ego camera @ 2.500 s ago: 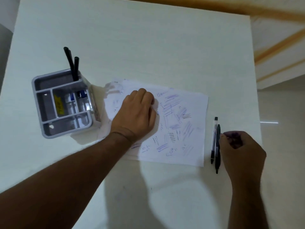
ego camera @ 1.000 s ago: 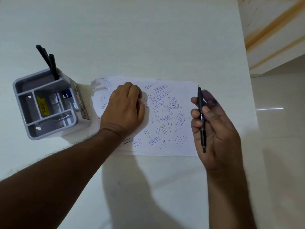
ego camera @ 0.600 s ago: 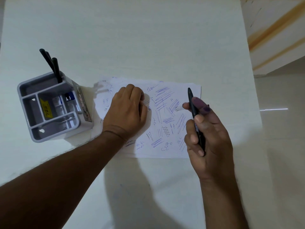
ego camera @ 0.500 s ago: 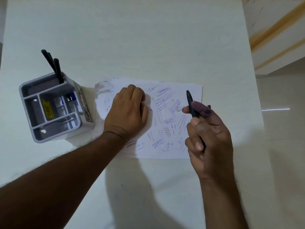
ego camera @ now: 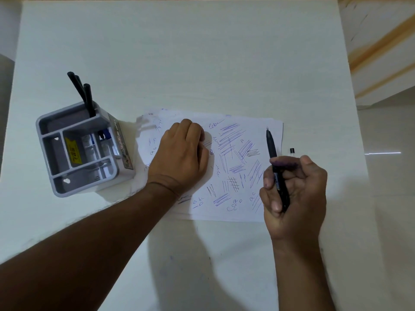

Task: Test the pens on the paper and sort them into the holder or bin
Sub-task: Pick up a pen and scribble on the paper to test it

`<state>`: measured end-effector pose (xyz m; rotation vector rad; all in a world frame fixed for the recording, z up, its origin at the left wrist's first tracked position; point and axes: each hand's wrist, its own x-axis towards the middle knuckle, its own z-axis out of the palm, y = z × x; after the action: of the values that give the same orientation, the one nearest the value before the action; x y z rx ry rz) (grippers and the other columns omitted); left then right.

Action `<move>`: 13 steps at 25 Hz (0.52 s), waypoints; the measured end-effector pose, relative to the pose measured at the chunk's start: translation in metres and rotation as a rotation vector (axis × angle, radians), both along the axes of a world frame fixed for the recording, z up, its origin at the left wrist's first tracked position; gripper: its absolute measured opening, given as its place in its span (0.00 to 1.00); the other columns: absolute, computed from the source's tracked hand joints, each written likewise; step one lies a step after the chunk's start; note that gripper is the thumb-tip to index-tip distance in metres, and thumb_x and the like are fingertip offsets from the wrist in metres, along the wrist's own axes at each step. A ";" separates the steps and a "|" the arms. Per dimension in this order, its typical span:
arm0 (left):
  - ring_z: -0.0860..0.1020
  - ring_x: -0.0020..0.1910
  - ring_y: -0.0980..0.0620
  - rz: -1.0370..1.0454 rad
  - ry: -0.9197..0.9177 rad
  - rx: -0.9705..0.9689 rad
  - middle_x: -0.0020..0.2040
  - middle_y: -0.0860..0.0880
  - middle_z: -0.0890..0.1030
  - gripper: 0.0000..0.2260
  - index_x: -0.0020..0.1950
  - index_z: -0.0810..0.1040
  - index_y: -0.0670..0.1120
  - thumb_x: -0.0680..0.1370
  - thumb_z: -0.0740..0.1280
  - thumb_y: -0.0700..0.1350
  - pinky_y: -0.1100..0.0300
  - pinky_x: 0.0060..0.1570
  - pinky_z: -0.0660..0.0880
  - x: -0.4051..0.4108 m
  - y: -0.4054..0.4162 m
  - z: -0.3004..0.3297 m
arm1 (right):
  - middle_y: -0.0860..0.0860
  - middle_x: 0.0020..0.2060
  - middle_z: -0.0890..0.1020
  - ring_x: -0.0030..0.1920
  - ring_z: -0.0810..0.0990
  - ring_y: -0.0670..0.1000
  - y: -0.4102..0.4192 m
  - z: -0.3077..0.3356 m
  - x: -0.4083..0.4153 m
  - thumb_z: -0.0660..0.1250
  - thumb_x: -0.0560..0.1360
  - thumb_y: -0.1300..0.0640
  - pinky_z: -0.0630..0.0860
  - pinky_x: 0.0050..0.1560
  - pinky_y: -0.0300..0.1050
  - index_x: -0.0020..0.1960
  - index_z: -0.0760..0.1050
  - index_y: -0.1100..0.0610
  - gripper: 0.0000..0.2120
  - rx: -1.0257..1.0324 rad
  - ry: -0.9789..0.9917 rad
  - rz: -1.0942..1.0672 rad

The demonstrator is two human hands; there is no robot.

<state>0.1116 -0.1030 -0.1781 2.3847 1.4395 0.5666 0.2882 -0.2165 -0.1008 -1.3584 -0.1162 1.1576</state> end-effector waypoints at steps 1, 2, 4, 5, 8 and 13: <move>0.69 0.42 0.44 -0.001 -0.005 0.000 0.45 0.47 0.72 0.07 0.48 0.72 0.43 0.73 0.68 0.38 0.47 0.45 0.71 0.000 0.000 0.000 | 0.59 0.30 0.76 0.21 0.60 0.51 0.000 -0.002 0.002 0.57 0.82 0.50 0.55 0.27 0.40 0.41 0.83 0.58 0.22 0.000 -0.026 0.029; 0.69 0.42 0.44 -0.003 -0.007 -0.002 0.45 0.47 0.72 0.07 0.48 0.72 0.43 0.73 0.67 0.38 0.47 0.45 0.71 0.000 0.000 0.001 | 0.59 0.33 0.78 0.22 0.63 0.52 0.000 -0.004 0.005 0.57 0.80 0.50 0.56 0.28 0.41 0.43 0.84 0.58 0.20 0.000 -0.053 0.059; 0.69 0.42 0.44 0.000 -0.007 -0.007 0.45 0.47 0.72 0.07 0.48 0.72 0.43 0.73 0.67 0.38 0.47 0.45 0.71 0.000 0.000 0.001 | 0.60 0.37 0.80 0.25 0.69 0.54 -0.001 -0.009 0.010 0.56 0.79 0.53 0.60 0.28 0.41 0.49 0.85 0.56 0.18 0.018 -0.087 0.117; 0.69 0.42 0.44 0.000 -0.008 -0.009 0.45 0.47 0.72 0.07 0.48 0.72 0.43 0.72 0.67 0.38 0.47 0.45 0.71 0.000 0.000 0.001 | 0.60 0.39 0.82 0.27 0.73 0.54 -0.001 -0.010 0.013 0.56 0.78 0.55 0.63 0.28 0.40 0.51 0.85 0.55 0.18 0.035 -0.090 0.138; 0.69 0.42 0.44 0.002 -0.009 -0.004 0.44 0.47 0.72 0.07 0.48 0.72 0.43 0.72 0.68 0.38 0.46 0.45 0.71 0.001 0.000 0.003 | 0.56 0.40 0.84 0.34 0.78 0.54 -0.002 -0.011 0.026 0.59 0.75 0.65 0.69 0.30 0.41 0.54 0.81 0.53 0.16 0.076 -0.174 0.119; 0.70 0.41 0.43 0.001 0.001 0.001 0.44 0.46 0.73 0.08 0.47 0.73 0.43 0.71 0.70 0.38 0.45 0.44 0.71 0.001 0.000 0.004 | 0.49 0.24 0.69 0.26 0.67 0.56 0.005 -0.008 0.041 0.67 0.82 0.56 0.65 0.33 0.50 0.39 0.72 0.55 0.14 0.073 -0.477 0.012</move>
<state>0.1122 -0.1031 -0.1742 2.3859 1.4412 0.5666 0.3290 -0.2114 -0.1089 -1.5472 -0.5042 0.8109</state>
